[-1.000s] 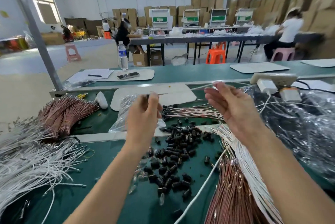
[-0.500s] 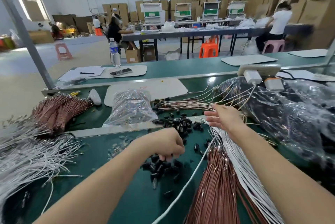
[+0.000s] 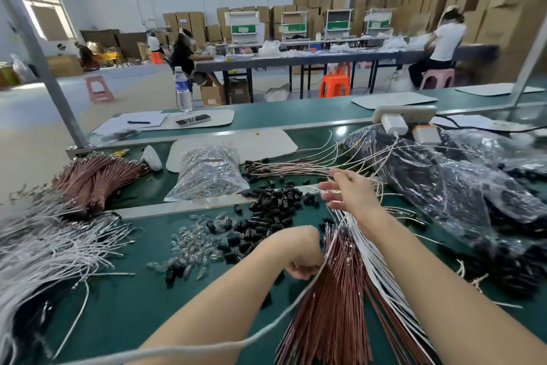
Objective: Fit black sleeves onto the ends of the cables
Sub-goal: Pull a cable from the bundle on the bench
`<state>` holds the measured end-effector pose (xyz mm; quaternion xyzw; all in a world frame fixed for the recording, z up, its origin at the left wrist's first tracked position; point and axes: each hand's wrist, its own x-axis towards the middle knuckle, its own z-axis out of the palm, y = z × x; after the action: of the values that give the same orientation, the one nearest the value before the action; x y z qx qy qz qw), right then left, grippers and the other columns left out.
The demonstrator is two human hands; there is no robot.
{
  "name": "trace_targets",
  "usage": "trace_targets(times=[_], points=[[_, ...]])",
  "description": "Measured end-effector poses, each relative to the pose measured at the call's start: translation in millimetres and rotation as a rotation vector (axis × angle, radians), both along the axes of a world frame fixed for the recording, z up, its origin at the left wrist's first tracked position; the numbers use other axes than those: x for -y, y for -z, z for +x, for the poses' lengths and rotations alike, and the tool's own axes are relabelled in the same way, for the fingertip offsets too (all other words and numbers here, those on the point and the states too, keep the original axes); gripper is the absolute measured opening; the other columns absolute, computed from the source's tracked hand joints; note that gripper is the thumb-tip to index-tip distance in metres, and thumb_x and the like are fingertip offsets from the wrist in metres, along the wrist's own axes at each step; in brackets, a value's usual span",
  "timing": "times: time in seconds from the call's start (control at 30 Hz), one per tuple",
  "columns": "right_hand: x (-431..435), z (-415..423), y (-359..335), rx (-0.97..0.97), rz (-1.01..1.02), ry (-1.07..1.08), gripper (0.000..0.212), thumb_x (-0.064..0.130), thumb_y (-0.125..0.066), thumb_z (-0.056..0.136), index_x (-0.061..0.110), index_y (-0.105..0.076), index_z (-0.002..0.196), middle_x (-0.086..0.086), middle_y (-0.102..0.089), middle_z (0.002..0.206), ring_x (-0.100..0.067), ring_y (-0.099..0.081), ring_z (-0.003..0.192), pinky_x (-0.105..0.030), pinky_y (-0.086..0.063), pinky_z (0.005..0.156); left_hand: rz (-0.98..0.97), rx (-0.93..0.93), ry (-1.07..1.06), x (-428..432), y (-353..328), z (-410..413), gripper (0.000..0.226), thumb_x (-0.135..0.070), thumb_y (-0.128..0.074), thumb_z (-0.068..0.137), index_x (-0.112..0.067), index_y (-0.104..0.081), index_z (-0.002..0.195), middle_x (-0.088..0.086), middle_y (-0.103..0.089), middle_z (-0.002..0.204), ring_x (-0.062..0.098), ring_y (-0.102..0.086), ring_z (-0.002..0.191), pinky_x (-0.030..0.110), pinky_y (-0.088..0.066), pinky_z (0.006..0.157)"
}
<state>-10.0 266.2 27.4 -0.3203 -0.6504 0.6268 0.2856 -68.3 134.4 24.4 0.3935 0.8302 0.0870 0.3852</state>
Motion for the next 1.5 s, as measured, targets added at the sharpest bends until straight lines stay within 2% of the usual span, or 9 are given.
trace_targets(times=[0.27,0.43,0.57,0.67,0.83,1.03,1.17,1.27,1.5], points=[[12,4,-3,-0.014,0.028,-0.009,0.024,0.017,-0.041,0.108,0.017,-0.058,0.125,-0.005,-0.076,0.094,-0.016,-0.068,0.070,-0.024,-0.056,0.058,-0.011,-0.137,-0.027,3,11,14,0.021,-0.005,-0.043,0.104,0.001,-0.053,0.086,0.025,-0.072,0.087,0.027,-0.069,0.055,0.044,-0.063,0.075],[17,4,2,-0.027,0.042,0.004,0.025,0.014,-0.041,0.107,0.016,-0.058,0.125,-0.007,-0.075,0.097,-0.017,-0.066,0.071,-0.027,-0.056,0.060,0.069,-0.004,-0.106,7,5,2,0.015,-0.004,-0.046,0.101,-0.003,-0.061,0.098,0.014,-0.065,0.081,0.025,-0.065,0.065,0.039,-0.063,0.082],[20,4,7,0.020,0.149,0.038,0.027,0.015,-0.043,0.107,0.015,-0.058,0.129,-0.002,-0.073,0.100,-0.017,-0.065,0.080,-0.032,-0.056,0.068,0.317,0.054,-0.286,18,-15,-17,0.024,-0.013,-0.045,0.105,-0.010,-0.057,0.084,0.005,-0.065,0.076,0.012,-0.064,0.052,0.022,-0.056,0.049],[23,6,11,0.135,0.343,0.027,0.028,0.017,-0.046,0.105,0.017,-0.059,0.130,0.006,-0.071,0.098,-0.028,-0.068,0.087,-0.047,-0.057,0.081,0.654,0.140,-0.448,33,-35,-41,0.025,-0.018,-0.042,0.108,-0.003,-0.057,0.096,0.013,-0.069,0.089,0.015,-0.070,0.062,0.022,-0.058,0.058],[37,7,23,0.536,0.681,-0.269,0.035,0.028,-0.048,0.107,0.022,-0.052,0.141,-0.002,-0.071,0.112,-0.026,-0.070,0.088,-0.040,-0.057,0.083,1.399,0.373,-0.904,84,-38,-72,0.014,-0.015,-0.053,0.104,-0.002,-0.057,0.108,0.010,-0.069,0.090,0.016,-0.073,0.070,0.025,-0.061,0.069],[43,-2,35,0.861,1.062,-0.327,0.036,0.036,-0.053,0.104,0.023,-0.056,0.138,-0.004,-0.056,0.134,-0.026,-0.060,0.118,-0.041,-0.049,0.100,1.588,0.805,-1.190,119,25,-68,0.008,-0.006,-0.053,0.103,-0.001,-0.055,0.109,0.014,-0.068,0.096,0.017,-0.074,0.076,0.026,-0.062,0.071],[44,0,46,0.789,1.045,-0.252,0.026,0.034,-0.054,0.103,0.022,-0.060,0.126,0.001,-0.060,0.123,-0.021,-0.056,0.115,-0.035,-0.046,0.099,1.647,0.985,-1.304,126,48,-69,0.008,-0.004,-0.052,0.103,-0.001,-0.058,0.099,0.012,-0.072,0.090,0.017,-0.076,0.077,0.022,-0.060,0.065],[54,-1,55,0.515,0.980,-0.072,0.020,0.033,-0.054,0.103,0.022,-0.064,0.117,0.010,-0.063,0.104,-0.015,-0.057,0.106,-0.029,-0.046,0.091,1.616,1.018,-1.274,125,52,-70,0.008,-0.005,-0.055,0.102,-0.001,-0.060,0.098,0.009,-0.076,0.084,0.018,-0.077,0.080,0.022,-0.060,0.065],[69,-7,63,0.101,0.631,0.015,0.024,0.019,-0.057,0.102,0.020,-0.069,0.123,0.009,-0.061,0.109,0.002,-0.059,0.085,-0.007,-0.045,0.075,1.587,1.011,-1.261,128,54,-81,0.004,-0.006,-0.056,0.101,-0.004,-0.059,0.099,0.010,-0.077,0.086,0.019,-0.077,0.080,0.023,-0.060,0.063]])
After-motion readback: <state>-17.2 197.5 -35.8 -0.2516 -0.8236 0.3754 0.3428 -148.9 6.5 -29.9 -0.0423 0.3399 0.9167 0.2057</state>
